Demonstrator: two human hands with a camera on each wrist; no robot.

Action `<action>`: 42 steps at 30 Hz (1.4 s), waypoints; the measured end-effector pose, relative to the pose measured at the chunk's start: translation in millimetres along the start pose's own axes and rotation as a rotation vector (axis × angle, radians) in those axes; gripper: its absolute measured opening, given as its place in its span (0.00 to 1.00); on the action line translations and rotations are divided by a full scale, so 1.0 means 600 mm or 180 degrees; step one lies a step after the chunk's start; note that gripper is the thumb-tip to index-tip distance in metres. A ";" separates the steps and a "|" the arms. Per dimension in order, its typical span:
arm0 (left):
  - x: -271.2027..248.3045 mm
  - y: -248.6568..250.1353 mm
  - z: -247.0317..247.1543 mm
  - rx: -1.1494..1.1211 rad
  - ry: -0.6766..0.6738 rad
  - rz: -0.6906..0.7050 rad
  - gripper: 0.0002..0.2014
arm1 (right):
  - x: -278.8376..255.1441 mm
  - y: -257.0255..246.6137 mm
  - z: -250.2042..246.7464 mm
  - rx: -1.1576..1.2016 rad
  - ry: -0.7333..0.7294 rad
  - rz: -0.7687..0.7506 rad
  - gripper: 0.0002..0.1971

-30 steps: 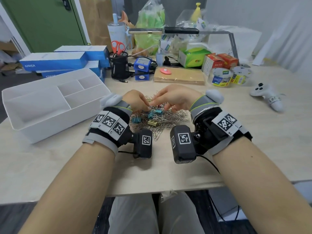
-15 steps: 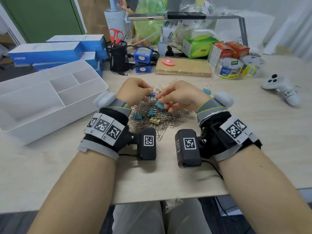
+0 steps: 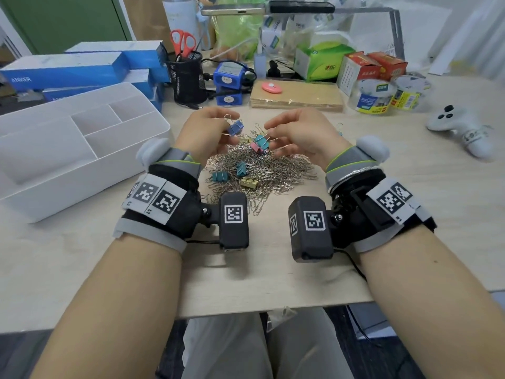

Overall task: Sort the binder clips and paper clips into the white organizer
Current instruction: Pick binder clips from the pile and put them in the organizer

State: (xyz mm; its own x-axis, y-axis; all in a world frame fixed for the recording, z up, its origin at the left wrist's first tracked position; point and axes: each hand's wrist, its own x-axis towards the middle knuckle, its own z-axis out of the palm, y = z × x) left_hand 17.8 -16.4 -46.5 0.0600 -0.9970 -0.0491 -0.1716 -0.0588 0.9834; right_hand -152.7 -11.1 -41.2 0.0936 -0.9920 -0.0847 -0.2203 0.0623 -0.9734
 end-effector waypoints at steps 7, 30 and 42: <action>-0.001 0.002 0.006 -0.0288 -0.0175 -0.0080 0.12 | 0.000 0.006 0.005 -0.0318 0.0049 -0.0068 0.08; 0.016 -0.022 0.010 -0.0217 -0.0108 0.0719 0.15 | -0.005 0.010 0.036 0.0093 -0.0240 -0.0449 0.02; 0.014 -0.018 0.001 -0.0036 0.0093 0.0477 0.08 | 0.007 0.012 0.012 -0.0740 0.0689 -0.0595 0.02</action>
State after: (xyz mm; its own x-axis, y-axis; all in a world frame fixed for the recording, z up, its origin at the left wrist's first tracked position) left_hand 19.4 -23.9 -58.0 0.0631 -0.9927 0.1032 -0.1697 0.0912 0.9813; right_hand -146.9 -14.3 -49.9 -0.0491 -0.9857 0.1612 -0.4358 -0.1241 -0.8915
